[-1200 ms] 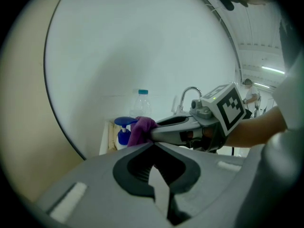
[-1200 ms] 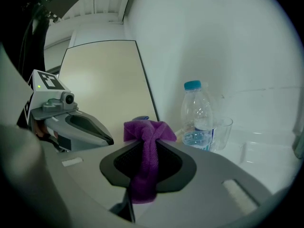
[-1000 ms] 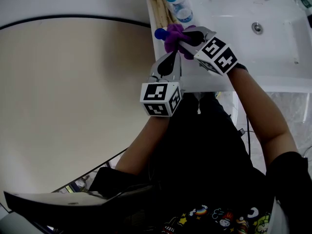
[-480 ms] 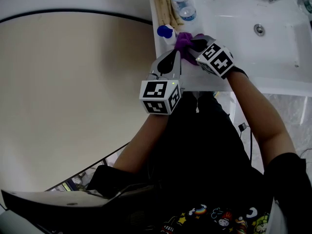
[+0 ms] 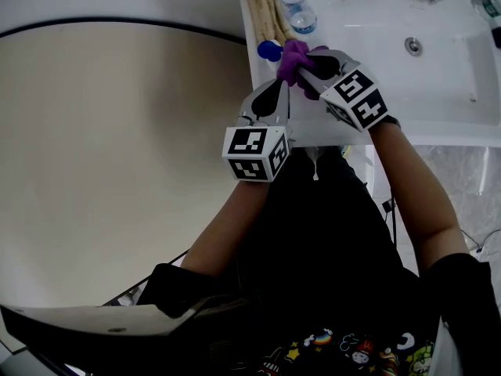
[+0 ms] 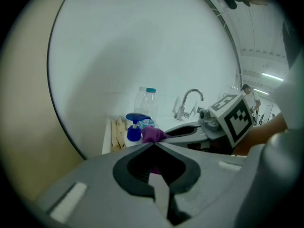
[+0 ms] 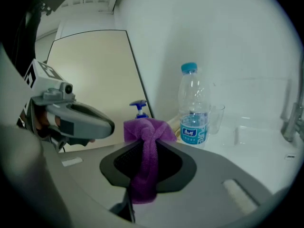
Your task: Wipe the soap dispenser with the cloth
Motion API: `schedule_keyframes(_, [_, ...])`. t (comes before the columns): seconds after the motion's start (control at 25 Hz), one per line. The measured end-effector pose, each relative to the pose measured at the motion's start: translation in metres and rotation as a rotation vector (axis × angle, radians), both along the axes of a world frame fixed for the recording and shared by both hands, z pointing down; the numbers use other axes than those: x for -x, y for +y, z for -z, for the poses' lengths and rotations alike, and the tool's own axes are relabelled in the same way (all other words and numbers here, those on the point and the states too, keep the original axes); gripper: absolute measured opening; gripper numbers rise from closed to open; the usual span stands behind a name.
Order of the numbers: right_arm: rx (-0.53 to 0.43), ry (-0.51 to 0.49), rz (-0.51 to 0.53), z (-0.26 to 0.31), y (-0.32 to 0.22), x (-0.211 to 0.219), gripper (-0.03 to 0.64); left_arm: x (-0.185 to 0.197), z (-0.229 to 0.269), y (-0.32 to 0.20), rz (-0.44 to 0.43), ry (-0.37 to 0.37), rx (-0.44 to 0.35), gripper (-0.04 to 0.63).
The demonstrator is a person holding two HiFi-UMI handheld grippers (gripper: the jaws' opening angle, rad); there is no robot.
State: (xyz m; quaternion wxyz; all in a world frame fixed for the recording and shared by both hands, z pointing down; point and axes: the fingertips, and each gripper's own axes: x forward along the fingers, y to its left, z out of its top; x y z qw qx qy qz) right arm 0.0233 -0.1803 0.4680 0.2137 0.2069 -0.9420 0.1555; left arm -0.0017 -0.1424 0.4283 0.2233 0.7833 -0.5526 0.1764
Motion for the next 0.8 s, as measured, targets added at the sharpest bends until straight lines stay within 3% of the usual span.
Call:
schedule_keyframes(0.32, [-0.037, -0.034, -0.131, 0.051, 0.025, 0.007, 0.097, 0.013, 0.018, -0.012, -0.085, 0.070, -0.052, 0.000])
schedule_keyframes(0.8, [-0.080, -0.009, -0.353, 0.062, 0.040, 0.052, 0.097, 0.062, 0.028, -0.014, -0.198, 0.131, -0.082, 0.000])
